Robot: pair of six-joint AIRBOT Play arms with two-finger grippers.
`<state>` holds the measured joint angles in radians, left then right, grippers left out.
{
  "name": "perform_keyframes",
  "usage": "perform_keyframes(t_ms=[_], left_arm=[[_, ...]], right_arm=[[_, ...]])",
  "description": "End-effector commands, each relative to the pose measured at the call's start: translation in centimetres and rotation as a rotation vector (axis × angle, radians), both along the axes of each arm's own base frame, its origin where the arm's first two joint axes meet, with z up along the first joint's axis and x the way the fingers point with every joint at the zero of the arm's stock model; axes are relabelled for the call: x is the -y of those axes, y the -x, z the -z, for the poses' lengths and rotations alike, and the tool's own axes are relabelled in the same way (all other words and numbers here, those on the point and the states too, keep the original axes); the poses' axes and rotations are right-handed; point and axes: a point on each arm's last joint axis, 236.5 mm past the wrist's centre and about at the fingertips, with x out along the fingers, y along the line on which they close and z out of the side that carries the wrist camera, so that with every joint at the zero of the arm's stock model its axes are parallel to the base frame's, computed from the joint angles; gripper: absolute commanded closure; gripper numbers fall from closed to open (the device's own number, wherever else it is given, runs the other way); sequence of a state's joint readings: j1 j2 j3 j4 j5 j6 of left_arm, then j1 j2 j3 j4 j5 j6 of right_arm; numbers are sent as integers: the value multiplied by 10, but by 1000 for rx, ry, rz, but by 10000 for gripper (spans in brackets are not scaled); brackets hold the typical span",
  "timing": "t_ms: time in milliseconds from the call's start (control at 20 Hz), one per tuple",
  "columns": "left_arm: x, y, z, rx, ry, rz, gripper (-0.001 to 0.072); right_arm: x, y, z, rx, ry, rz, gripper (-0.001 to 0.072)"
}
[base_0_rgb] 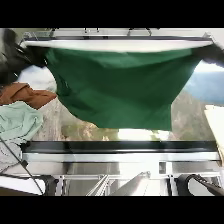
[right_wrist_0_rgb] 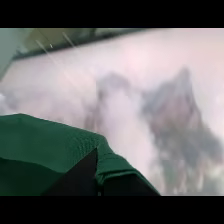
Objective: Fold the shirts.
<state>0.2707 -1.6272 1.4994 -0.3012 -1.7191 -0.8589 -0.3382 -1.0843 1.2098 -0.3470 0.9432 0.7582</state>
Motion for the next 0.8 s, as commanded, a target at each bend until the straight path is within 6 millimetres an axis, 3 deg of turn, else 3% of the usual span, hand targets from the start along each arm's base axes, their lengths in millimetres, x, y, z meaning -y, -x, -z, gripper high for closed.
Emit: perform_keyframes(t_ms=[0,100,200,250,350,450,550,650,750], left_arm=[[30,134,-126,433,2,173,686],[39,235,-200,753,54,187,686],[45,317,-235,995,25,162,686],[52,341,-239,1069,-34,132,686],[63,364,-242,1098,-151,51,686],[64,353,-246,1007,-238,-70,686],[47,322,-242,921,-324,-192,686],[22,281,-241,820,-363,-316,686],[-6,221,-216,636,-454,-403,685]], right_arm=[[-21,89,-135,349,94,55,689],[-27,160,-211,595,160,154,689],[-32,230,-266,824,230,263,688],[-33,260,-284,910,245,312,688],[-37,288,-299,990,271,347,688],[-37,285,-299,986,276,344,689],[-35,265,-290,938,276,320,689],[-36,231,-268,835,266,249,688],[-38,181,-227,662,233,138,689]])
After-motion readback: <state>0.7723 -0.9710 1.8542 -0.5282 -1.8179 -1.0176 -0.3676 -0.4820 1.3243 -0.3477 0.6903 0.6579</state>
